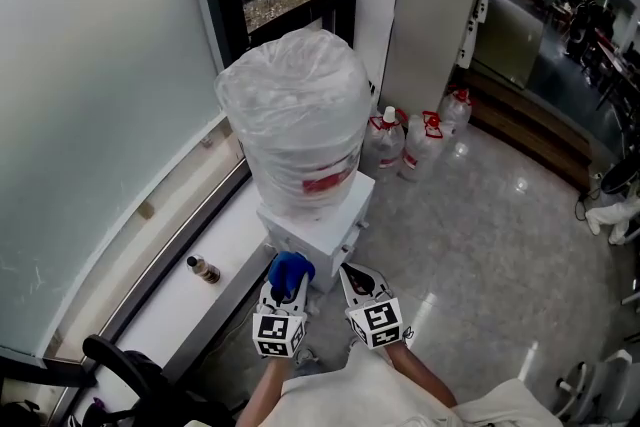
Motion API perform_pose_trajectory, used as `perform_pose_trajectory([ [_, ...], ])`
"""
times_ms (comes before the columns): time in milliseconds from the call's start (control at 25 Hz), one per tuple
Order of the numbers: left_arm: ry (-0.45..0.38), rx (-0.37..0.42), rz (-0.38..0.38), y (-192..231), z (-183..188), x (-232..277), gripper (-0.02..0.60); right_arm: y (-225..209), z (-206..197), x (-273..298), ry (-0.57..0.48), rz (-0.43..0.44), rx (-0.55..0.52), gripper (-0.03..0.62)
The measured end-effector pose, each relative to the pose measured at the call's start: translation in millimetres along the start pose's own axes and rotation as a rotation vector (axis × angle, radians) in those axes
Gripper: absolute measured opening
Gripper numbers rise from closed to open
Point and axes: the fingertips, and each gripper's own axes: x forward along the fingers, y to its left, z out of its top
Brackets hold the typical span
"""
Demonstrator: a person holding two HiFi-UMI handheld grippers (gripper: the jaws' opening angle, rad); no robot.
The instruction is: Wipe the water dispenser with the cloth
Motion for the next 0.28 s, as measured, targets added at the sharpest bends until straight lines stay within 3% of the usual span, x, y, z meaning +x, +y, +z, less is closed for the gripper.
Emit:
perform_pose_trajectory([
  [280,-0.003,0.001,-0.01,-4.3,3.3,3.2,0.11,-4.2,2.6,-0.3,0.0,-0.007,-0.006,0.014],
])
